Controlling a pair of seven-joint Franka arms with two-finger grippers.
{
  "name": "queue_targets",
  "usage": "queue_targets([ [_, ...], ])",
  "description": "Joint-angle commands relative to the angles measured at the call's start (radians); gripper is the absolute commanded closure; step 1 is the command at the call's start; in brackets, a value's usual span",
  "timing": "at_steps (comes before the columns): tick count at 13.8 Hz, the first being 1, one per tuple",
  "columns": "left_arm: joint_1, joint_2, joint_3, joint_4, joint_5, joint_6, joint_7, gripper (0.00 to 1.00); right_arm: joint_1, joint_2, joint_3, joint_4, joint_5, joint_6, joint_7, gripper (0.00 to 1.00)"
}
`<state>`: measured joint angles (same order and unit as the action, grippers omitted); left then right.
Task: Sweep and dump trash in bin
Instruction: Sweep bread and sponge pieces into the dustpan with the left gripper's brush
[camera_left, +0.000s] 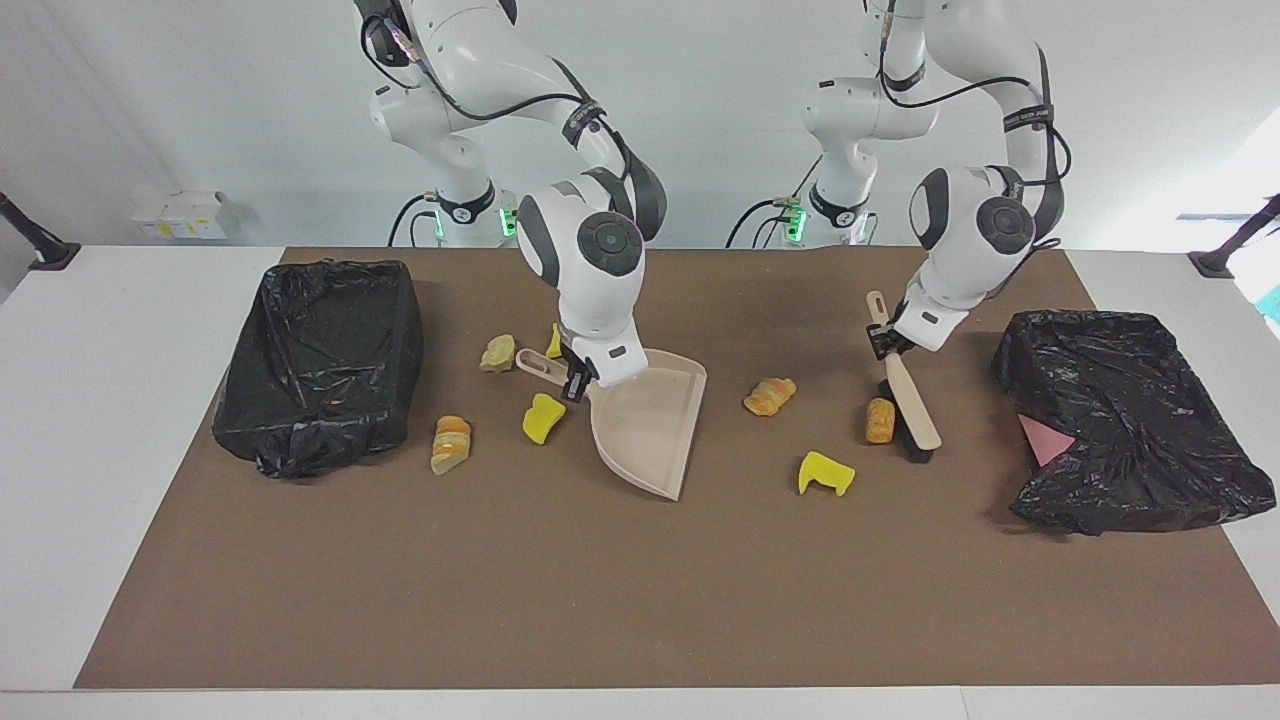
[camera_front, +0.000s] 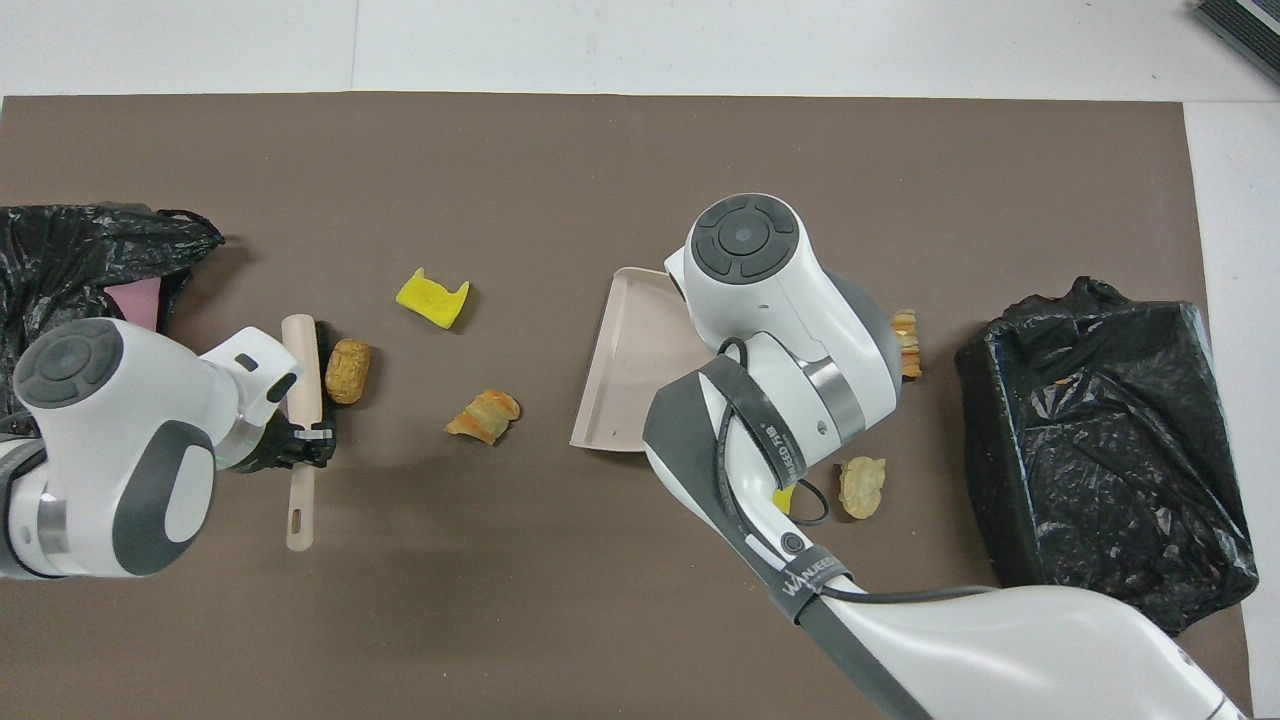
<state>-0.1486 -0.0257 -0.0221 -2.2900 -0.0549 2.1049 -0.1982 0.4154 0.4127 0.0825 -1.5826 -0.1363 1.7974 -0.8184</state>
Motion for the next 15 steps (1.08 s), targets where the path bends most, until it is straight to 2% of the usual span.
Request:
queue_targets([
  [1,-0.104,0.023,0.01,-0.009,-0.061,0.047,-0.049,1.0,0.006,-0.022,0.007,-0.036,-0.04,0.017,-0.048,1.0],
  [3,-0.178,0.03,0.01,-0.02,-0.106,0.085,-0.072,1.0,0.014,-0.022,0.007,-0.051,-0.043,0.03,-0.048,1.0],
  [6,-0.233,0.033,0.008,-0.029,-0.183,0.119,-0.083,1.0,0.02,-0.029,0.007,-0.082,-0.043,0.06,-0.047,1.0],
  [10,-0.313,0.035,0.007,-0.029,-0.289,0.184,-0.086,1.0,0.023,-0.063,0.007,-0.181,-0.048,0.141,-0.047,1.0],
  [15,-0.436,0.061,-0.015,0.009,-0.393,0.276,-0.081,1.0,0.023,-0.071,0.007,-0.194,-0.069,0.143,-0.045,1.0],
])
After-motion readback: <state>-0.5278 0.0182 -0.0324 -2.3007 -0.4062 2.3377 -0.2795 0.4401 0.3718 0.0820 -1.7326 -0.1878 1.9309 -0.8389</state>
